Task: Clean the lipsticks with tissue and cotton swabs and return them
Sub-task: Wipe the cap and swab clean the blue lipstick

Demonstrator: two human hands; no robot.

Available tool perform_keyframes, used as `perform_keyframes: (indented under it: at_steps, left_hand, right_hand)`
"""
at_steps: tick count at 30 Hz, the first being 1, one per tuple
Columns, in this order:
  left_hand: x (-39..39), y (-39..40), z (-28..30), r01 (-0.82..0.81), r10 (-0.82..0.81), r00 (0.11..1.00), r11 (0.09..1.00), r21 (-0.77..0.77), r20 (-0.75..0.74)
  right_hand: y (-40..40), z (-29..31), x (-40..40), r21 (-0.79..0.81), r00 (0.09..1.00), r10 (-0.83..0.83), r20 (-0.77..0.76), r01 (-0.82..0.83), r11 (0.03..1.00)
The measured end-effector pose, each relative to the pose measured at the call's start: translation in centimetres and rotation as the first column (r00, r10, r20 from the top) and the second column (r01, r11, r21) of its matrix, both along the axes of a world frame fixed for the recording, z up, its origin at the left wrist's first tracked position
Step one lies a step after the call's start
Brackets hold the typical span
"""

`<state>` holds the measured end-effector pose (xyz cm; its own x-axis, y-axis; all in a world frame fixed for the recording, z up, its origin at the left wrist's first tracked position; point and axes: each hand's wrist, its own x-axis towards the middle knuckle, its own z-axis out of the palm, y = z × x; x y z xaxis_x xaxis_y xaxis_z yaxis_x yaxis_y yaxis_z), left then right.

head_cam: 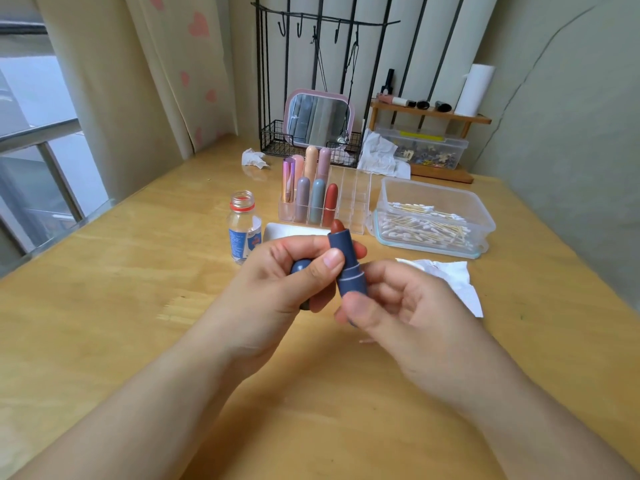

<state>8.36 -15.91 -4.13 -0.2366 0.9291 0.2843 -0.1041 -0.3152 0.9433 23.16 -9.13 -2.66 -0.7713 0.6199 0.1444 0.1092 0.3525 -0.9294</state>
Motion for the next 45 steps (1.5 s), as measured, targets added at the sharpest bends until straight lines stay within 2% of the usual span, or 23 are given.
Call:
perform_keyframes:
  at_steps: [2, 5, 10, 12, 14, 16, 18, 21, 24, 26, 28, 29, 31, 32, 34, 36, 40, 43, 45]
  left_hand:
    - [-0.1, -0.1, 0.1, 0.025, -0.025, 1.000, 1.000, 0.018, 0.001]
    - [-0.1, -0.1, 0.2, 0.000, 0.000, 1.000, 1.000, 0.022, 0.011]
    - [0.1, 0.1, 0.2, -0.091, 0.091, 0.994, 0.996, 0.005, 0.055]
    - [0.1, 0.1, 0.2, -0.091, 0.092, 0.994, 0.996, -0.006, 0.061]
    - [0.2, 0.1, 0.2, -0.076, 0.077, 0.995, 0.997, -0.018, 0.063]
    - [0.1, 0.0, 0.3, -0.067, 0.068, 0.996, 0.998, -0.022, 0.062]
    - [0.1, 0.0, 0.4, -0.076, 0.077, 0.995, 0.997, -0.017, 0.061]
    - [0.2, 0.0, 0.5, -0.097, 0.096, 0.993, 0.995, 0.004, 0.070]
    - [0.4, 0.0, 0.4, -0.137, 0.138, 0.989, 0.990, -0.006, 0.058]
    - [0.7, 0.2, 0.2, -0.161, 0.162, 0.985, 0.986, -0.032, 0.050]
    - [1.0, 0.4, 0.0, -0.167, 0.170, 0.984, 0.984, -0.058, 0.055]
    - [1.0, 0.4, 0.0, -0.164, 0.168, 0.984, 0.984, -0.067, 0.061]
    - [0.9, 0.4, 0.0, -0.152, 0.158, 0.985, 0.986, -0.072, 0.072]
    - [0.9, 0.4, 0.0, -0.146, 0.151, 0.986, 0.987, -0.070, 0.071]
    - [0.8, 0.3, 0.0, -0.137, 0.141, 0.988, 0.988, -0.069, 0.063]
    - [0.8, 0.4, -0.1, -0.152, 0.156, 0.986, 0.986, -0.073, 0.051]
    - [0.9, 0.7, -0.4, -0.214, 0.218, 0.975, 0.974, -0.078, 0.037]
    - [1.1, 0.8, -0.5, -0.227, 0.233, 0.971, 0.969, -0.101, 0.055]
    - [1.0, 1.1, -0.2, -0.179, 0.198, 0.955, 0.978, -0.106, 0.222]
  right_hand:
    - [0.8, 0.2, 0.5, -0.198, 0.981, 0.189, -0.036, -0.193, 0.961]
    - [1.0, 0.1, 0.5, -0.285, 0.979, 0.172, -0.113, -0.198, 0.938]
    - [0.1, -0.3, 0.1, -0.001, 0.991, -0.076, -0.109, 0.076, 0.997]
    - [-0.1, -0.1, 0.0, -0.009, 0.992, -0.076, -0.103, 0.076, 0.997]
    - [-0.2, 0.1, -0.1, -0.192, 0.997, 0.028, -0.073, -0.041, 0.981]
    - [0.1, 0.1, -0.1, -0.412, 0.989, 0.089, -0.118, -0.130, 0.902]
    - [0.2, -0.1, -0.1, -0.459, 0.982, 0.076, -0.175, -0.150, 0.876]
    - [-0.1, -0.1, -0.3, -0.312, 0.987, 0.013, -0.163, -0.063, 0.948]
    - [-0.8, -0.3, -0.6, -0.123, 0.981, -0.155, -0.116, 0.141, 0.982]
    - [-1.2, -1.2, -0.8, 0.080, 0.938, -0.326, -0.120, 0.337, 0.938]
    - [-1.1, -1.7, -0.9, 0.275, 0.906, -0.410, -0.106, 0.423, 0.864]
    - [-0.8, -1.7, -0.8, 0.250, 0.918, -0.390, -0.071, 0.395, 0.884]
    - [-0.1, -0.9, -0.5, 0.033, 0.977, -0.207, 0.051, 0.206, 0.978]
    - [0.2, -0.5, -0.3, -0.079, 0.993, -0.080, 0.092, 0.087, 0.993]
    - [0.3, 0.0, 0.0, -0.159, 0.994, 0.045, 0.101, -0.029, 0.987]
    - [0.1, -0.2, -0.2, -0.115, 0.996, -0.012, 0.084, 0.022, 0.993]
    - [-0.6, -1.1, -0.6, 0.011, 0.969, -0.245, 0.042, 0.244, 0.970]
    - [-0.5, -1.0, -0.7, -0.004, 0.975, -0.220, 0.022, 0.221, 0.975]
    - [0.0, -0.9, -0.6, -0.058, 0.982, -0.188, 0.000, 0.187, 0.981]
